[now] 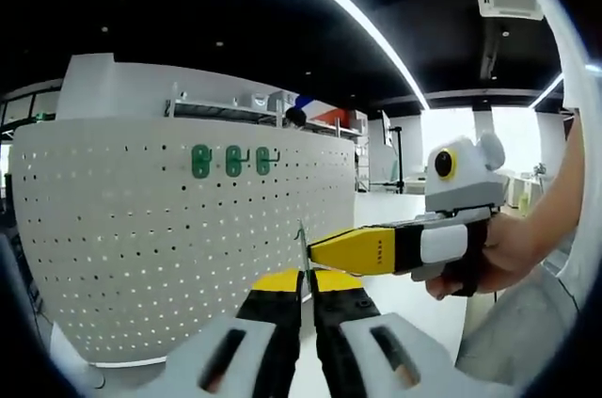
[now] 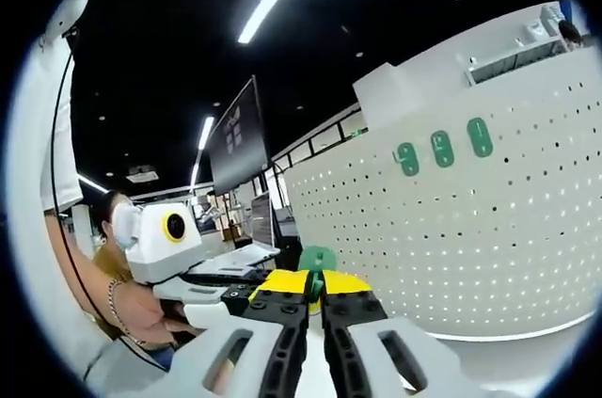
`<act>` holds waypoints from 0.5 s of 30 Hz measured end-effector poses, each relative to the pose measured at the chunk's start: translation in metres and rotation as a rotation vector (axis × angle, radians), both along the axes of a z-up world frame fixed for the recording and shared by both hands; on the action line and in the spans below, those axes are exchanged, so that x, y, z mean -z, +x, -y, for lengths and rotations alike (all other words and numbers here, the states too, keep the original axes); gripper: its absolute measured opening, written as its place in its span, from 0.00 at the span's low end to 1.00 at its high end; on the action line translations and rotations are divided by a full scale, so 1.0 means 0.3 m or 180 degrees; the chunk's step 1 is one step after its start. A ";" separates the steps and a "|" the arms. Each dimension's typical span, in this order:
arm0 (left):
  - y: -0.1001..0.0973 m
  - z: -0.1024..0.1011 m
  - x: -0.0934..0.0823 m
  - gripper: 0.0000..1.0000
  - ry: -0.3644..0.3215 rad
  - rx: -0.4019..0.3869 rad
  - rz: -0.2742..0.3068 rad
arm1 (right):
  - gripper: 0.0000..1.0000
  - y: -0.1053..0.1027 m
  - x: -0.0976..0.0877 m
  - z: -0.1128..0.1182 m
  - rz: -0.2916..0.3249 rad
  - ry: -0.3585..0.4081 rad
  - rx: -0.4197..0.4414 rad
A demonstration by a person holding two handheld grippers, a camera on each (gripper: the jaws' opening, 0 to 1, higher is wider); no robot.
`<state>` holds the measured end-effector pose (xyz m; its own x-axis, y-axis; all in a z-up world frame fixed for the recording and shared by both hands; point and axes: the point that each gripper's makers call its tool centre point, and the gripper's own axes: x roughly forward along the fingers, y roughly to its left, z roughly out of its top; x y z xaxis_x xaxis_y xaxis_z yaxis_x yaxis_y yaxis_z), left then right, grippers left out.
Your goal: Insert the hook assembly into the mounting plate slot until the hook locks in place.
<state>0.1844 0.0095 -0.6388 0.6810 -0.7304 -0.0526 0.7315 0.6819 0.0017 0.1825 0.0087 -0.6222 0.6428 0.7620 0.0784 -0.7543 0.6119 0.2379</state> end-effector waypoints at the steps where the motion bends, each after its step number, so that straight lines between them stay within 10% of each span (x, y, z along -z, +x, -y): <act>1: 0.000 -0.001 0.001 0.03 0.0006 -0.0001 -0.0005 | 0.01 0.000 0.001 -0.001 -0.0004 -0.0004 0.0007; 15: -0.003 0.004 0.001 0.04 -0.0021 0.0036 0.0011 | 0.00 -0.001 -0.001 0.004 -0.0081 0.0028 -0.0007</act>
<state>0.1836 0.0082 -0.6390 0.6728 -0.7384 -0.0455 0.7391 0.6736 -0.0003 0.1821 0.0074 -0.6218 0.6429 0.7628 0.0689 -0.7494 0.6079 0.2624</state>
